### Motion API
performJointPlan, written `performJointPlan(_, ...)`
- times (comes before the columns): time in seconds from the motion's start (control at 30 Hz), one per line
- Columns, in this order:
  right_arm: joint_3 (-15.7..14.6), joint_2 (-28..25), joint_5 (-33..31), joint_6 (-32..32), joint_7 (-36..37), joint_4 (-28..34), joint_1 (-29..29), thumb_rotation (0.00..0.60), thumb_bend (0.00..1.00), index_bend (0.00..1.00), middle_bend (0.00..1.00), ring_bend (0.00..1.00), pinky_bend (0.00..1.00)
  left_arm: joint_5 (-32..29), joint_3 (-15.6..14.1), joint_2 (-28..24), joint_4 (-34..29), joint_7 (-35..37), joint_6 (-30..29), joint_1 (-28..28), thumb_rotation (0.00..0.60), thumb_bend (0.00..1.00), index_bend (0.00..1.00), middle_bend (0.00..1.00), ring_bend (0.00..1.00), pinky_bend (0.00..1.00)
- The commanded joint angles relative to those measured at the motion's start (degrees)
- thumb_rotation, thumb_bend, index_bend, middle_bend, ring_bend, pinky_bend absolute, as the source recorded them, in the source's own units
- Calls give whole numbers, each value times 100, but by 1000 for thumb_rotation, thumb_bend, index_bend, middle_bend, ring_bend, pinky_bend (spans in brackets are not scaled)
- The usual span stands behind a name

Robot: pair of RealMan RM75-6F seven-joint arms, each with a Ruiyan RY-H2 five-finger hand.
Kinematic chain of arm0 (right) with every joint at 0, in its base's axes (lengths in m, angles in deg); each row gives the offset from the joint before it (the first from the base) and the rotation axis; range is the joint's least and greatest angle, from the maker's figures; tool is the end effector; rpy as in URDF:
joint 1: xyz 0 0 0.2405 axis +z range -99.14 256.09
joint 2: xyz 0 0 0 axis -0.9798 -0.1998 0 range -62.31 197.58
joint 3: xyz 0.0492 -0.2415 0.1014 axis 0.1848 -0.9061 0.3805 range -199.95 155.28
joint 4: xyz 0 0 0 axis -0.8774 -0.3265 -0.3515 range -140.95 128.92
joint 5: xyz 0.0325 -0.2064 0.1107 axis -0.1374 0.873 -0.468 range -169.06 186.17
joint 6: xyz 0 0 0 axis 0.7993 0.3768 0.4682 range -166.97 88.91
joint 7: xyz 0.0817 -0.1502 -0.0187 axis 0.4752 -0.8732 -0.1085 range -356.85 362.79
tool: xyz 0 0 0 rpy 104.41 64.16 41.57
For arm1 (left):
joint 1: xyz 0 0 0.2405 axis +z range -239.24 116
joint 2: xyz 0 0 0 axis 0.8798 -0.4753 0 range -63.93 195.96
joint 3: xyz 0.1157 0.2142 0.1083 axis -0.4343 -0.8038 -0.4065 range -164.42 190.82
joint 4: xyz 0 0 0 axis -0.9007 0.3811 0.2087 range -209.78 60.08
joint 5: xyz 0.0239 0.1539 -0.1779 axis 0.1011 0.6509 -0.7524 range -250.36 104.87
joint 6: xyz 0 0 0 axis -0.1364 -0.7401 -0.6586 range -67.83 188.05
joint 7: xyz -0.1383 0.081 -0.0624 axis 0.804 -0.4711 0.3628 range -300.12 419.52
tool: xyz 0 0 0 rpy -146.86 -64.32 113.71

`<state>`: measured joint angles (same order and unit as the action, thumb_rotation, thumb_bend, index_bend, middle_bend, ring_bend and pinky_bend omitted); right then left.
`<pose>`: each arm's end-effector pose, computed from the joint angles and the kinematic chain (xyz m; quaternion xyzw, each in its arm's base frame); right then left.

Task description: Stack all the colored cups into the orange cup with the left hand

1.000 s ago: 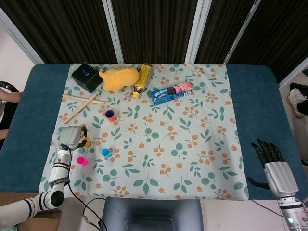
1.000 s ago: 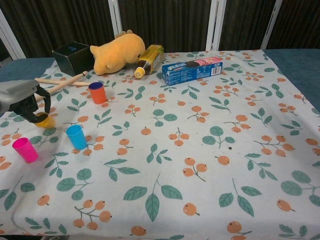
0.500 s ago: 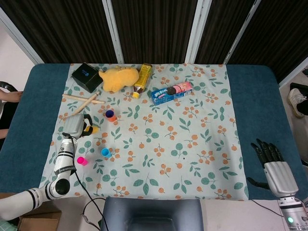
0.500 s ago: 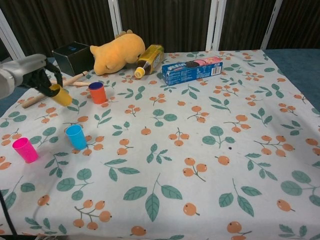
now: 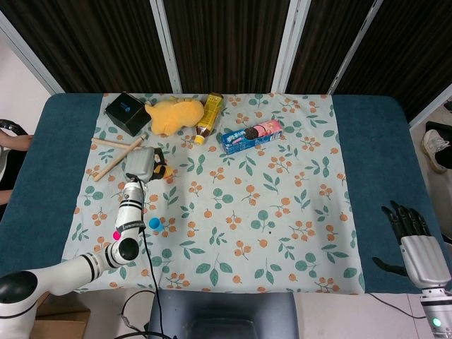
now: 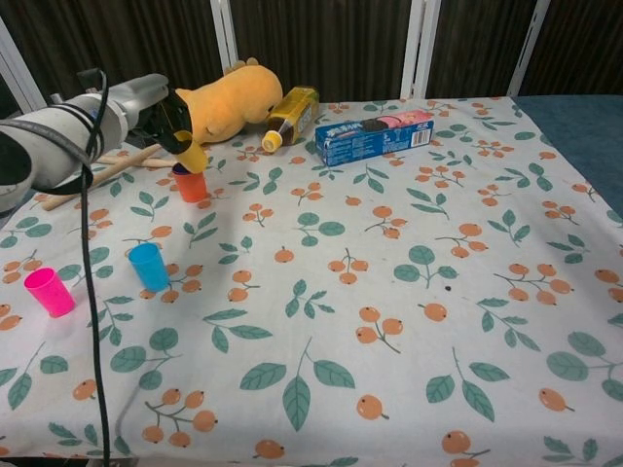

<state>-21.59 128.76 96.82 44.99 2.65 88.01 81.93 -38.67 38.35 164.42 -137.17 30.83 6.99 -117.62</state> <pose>-0.3327 -0.1947 0.1425 0.6168 -0.3934 0.3639 0.5764 -0.1297 0.5054 -0.0258 -0.5958 -0.4628 -0.3690 0.5428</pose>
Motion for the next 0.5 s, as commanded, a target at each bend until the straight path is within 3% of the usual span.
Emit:
performJointPlan(0.03, 23, -13, -56, -23, -1, -15, 1, 600, 135, 0, 0, 0, 0, -10, 80, 247, 412, 37, 113, -242, 600, 529, 743, 1000, 1000, 1000)
performJointPlan(0.5, 113, -6, -265, -138, -78, -26, 39, 600, 134, 0, 0, 0, 0, 143, 35, 511, 1294, 268, 417, -410, 600, 528, 742, 1000, 1000, 1000)
